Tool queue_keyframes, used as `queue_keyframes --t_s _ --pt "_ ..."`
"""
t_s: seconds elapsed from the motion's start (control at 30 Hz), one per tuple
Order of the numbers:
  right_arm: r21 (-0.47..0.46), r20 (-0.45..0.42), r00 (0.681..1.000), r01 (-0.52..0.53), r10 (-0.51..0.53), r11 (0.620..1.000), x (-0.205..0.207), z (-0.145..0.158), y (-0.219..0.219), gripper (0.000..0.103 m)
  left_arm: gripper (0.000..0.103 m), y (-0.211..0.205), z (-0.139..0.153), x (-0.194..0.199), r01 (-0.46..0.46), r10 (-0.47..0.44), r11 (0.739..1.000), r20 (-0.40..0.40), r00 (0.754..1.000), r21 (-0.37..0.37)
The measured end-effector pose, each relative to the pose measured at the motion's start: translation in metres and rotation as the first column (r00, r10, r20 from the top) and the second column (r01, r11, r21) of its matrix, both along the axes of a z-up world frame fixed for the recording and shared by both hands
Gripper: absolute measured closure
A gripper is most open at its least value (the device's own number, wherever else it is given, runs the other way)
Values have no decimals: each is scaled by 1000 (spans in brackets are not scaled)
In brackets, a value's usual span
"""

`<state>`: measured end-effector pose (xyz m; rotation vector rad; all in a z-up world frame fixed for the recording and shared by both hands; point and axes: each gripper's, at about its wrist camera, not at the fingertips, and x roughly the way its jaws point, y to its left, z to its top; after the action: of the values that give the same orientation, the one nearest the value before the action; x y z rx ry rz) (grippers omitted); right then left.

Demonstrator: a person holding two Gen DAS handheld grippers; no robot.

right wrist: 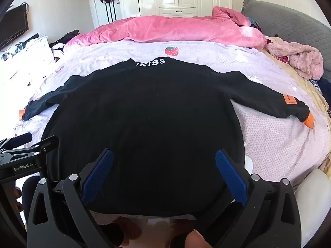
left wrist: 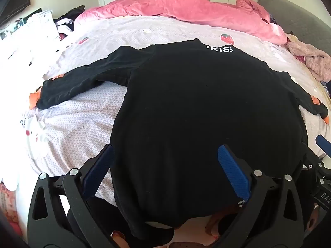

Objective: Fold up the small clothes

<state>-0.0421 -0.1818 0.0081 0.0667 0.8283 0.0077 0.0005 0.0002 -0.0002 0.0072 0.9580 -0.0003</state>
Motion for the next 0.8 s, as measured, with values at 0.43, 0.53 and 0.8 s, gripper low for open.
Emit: queue_keyframes --t_s 0.43,0.53,0.8 --pt "-18 7 1000 -5 5 1000 0 4 6 4 9 0 0 0 8 -8 1000 8 1000 -9" --pt "-24 11 1000 -10 10 1000 -1 2 6 4 9 0 0 0 7 -7 1000 12 1000 -8" --pt "-29 10 1000 -12 13 1000 -1 3 7 4 9 2 1 -1 -1 1 1000 11 1000 -7"
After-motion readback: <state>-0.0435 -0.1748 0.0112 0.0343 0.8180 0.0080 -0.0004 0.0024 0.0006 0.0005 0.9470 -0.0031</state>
